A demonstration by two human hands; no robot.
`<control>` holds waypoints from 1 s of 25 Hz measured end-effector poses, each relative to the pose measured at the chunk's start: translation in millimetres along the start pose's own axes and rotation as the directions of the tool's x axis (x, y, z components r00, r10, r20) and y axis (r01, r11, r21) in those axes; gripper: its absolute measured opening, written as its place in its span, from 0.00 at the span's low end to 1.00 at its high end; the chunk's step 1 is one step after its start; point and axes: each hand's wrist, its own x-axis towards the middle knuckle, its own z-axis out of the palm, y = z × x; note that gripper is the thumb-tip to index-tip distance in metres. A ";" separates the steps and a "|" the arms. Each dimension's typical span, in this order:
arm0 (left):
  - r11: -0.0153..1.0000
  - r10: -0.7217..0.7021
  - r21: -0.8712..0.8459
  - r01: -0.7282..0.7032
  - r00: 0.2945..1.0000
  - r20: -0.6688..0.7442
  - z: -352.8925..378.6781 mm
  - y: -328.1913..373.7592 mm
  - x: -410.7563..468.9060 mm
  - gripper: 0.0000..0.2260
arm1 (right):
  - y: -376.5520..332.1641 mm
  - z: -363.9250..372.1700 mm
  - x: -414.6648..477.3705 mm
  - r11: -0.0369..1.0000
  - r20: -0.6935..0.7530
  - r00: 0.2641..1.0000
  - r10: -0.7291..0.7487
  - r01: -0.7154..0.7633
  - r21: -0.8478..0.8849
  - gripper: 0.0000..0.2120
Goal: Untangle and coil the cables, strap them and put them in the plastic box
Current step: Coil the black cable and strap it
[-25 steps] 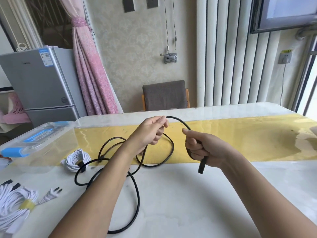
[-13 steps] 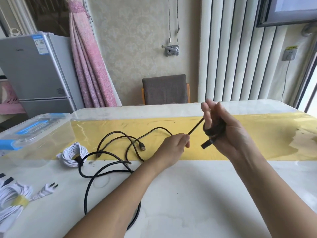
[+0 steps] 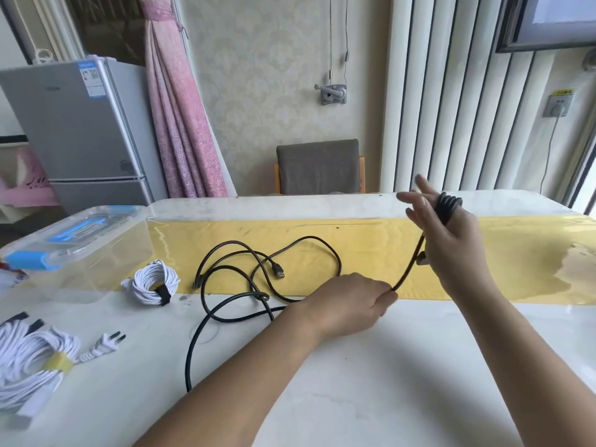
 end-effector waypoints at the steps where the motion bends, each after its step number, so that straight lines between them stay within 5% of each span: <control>1: 0.999 0.034 0.037 -0.034 0.999 0.000 1.2 4.8 -0.7 0.17 | -0.5 2.1 -1.1 1.000 -0.022 0.999 -0.028 0.028 -0.008 0.10; 5: 0.973 0.229 0.072 -0.219 0.946 -0.229 -4.3 10.0 -6.1 0.16 | 3.3 -2.9 2.2 0.968 0.090 0.996 -0.024 0.046 -0.246 0.12; 9: 0.960 0.257 0.077 -0.268 0.746 -0.615 -23.8 -12.5 -10.4 0.13 | 1.3 3.2 -4.0 0.893 0.293 0.955 0.054 0.085 -0.443 0.14; 14: 0.977 0.113 -0.029 -0.210 0.628 -0.770 -52.5 -47.5 -14.1 0.14 | -16.9 14.0 -13.6 0.979 0.434 0.878 0.204 -0.176 -0.104 0.28; 20: 0.953 -0.021 -0.206 -0.221 0.631 -0.775 -57.6 -72.6 -14.0 0.25 | -24.5 23.8 -23.6 0.888 0.802 0.580 0.146 -0.434 0.152 0.17; 25: 0.945 -0.099 -0.308 -0.110 0.802 -0.589 -42.9 -68.9 -4.9 0.24 | -17.9 26.3 -25.0 0.633 0.810 0.585 -0.038 -0.613 0.473 0.12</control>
